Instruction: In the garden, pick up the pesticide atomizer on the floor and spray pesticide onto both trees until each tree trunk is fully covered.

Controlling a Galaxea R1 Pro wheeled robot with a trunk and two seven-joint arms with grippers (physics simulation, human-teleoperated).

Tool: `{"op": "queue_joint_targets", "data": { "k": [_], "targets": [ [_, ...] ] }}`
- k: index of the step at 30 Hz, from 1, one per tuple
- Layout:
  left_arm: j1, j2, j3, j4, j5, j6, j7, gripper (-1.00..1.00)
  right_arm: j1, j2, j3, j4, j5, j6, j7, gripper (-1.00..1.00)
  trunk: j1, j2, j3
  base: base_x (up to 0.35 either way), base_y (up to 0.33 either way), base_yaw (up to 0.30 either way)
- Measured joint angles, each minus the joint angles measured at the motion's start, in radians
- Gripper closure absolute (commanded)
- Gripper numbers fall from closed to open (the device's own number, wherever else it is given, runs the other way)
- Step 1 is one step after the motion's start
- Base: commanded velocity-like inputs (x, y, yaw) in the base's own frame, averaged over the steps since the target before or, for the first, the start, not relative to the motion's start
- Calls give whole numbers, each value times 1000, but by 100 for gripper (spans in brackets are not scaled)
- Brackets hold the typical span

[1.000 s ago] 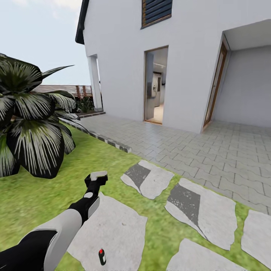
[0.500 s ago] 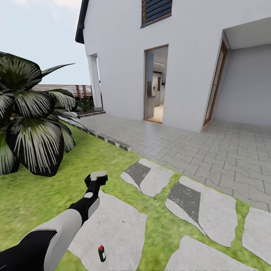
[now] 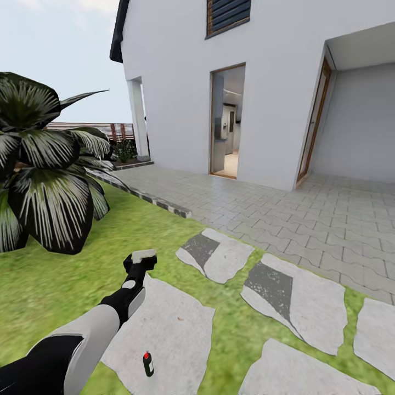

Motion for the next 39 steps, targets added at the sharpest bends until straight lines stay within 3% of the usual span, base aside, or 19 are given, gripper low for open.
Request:
{"op": "queue_joint_targets", "data": {
  "k": [33, 39],
  "targets": [
    [0, 2, 0, -1, 0, -1, 0, -100, 0, 0, 0, 0, 0, 0, 0, -100, 127, -231, -103, 0, 0, 0],
    [0, 4, 0, 0, 0, -1, 0, -100, 0, -1, 1, 0, 0, 0, 0, -100, 129, -233, -127, 0, 0, 0]
  ]
}}
